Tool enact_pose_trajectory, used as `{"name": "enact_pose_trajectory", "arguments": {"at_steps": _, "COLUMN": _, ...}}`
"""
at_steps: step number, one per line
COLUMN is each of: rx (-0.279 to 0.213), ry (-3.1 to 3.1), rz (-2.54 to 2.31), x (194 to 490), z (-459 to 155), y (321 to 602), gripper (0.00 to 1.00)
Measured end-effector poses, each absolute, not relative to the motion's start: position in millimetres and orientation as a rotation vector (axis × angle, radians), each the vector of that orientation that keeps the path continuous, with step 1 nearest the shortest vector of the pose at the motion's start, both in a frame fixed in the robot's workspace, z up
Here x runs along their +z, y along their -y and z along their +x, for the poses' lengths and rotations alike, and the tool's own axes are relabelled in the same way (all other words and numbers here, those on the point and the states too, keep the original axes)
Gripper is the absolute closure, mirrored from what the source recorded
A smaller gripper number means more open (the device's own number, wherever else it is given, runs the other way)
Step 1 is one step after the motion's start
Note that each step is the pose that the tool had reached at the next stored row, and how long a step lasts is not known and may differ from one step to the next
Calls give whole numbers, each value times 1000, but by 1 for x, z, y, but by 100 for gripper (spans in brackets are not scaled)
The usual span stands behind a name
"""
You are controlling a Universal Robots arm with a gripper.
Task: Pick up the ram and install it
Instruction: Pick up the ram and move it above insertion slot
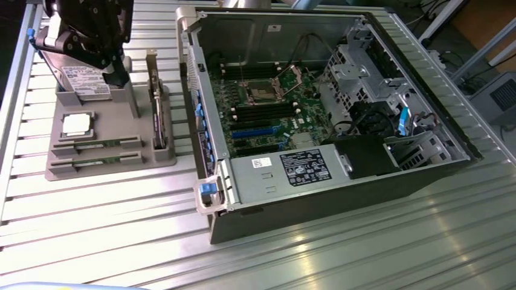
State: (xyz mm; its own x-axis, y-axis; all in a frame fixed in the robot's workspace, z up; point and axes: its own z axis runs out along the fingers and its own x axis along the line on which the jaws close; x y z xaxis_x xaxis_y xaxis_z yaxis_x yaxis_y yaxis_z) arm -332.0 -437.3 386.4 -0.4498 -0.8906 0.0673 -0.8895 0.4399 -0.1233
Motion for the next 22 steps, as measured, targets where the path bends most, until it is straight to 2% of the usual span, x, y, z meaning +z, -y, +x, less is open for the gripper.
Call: {"name": "enact_pose_trajectory", "arguments": {"at_steps": 22, "rx": -217, "ry": -2461, "rz": -1905, "x": 386, "z": -332, "y": 437, "gripper": 90}}
